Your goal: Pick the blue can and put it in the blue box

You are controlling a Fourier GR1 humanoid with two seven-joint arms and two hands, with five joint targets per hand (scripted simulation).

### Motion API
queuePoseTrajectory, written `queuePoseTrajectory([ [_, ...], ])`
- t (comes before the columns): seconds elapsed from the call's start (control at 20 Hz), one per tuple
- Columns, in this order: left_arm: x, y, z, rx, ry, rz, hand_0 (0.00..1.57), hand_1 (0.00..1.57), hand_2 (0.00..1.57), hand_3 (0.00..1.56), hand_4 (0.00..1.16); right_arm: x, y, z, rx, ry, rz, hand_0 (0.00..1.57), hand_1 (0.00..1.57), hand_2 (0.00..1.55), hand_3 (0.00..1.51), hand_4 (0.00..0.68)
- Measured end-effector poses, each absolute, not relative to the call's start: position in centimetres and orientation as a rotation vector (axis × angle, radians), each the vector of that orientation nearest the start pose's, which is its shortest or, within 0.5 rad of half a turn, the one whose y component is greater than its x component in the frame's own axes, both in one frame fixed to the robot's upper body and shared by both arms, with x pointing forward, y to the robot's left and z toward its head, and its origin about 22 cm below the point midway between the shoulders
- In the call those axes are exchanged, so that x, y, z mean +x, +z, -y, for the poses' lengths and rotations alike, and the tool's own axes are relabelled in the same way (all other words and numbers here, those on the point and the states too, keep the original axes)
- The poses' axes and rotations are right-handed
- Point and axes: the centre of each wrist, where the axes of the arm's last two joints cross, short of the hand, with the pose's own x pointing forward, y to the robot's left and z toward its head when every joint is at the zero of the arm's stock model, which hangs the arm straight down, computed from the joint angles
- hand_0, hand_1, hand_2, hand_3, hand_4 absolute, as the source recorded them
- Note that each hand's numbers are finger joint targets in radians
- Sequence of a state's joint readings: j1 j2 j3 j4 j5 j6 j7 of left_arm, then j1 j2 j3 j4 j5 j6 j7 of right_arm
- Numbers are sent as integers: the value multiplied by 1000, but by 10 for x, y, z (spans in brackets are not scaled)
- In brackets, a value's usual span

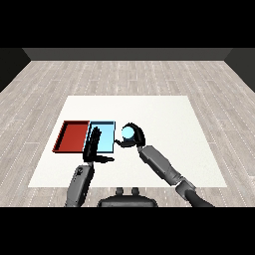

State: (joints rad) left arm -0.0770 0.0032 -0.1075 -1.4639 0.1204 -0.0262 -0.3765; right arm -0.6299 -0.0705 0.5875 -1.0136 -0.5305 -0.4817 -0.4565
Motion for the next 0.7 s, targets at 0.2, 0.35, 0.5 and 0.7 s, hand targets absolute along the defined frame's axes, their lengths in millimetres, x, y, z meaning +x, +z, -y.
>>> queuePoseTrajectory([
  [0.2, 261, -2, -183, -236, -28, 1880, 0, 0, 0, 0, 0, 333, 24, 107, 222, 118, 1860, 1429, 1429, 1451, 1423, 660],
  [0.35, 266, -6, -170, -249, -48, 1860, 0, 0, 0, 0, 0, 334, 24, 116, 232, 121, 1876, 1424, 1424, 1425, 1403, 652],
  [0.5, 274, -4, -160, -257, -64, 1858, 0, 0, 0, 0, 0, 333, 27, 118, 239, 124, 1881, 1428, 1428, 1440, 1406, 664],
  [0.7, 281, -4, -150, -257, -89, 1852, 0, 0, 0, 0, 0, 333, 30, 115, 240, 129, 1887, 1422, 1422, 1444, 1412, 661],
])
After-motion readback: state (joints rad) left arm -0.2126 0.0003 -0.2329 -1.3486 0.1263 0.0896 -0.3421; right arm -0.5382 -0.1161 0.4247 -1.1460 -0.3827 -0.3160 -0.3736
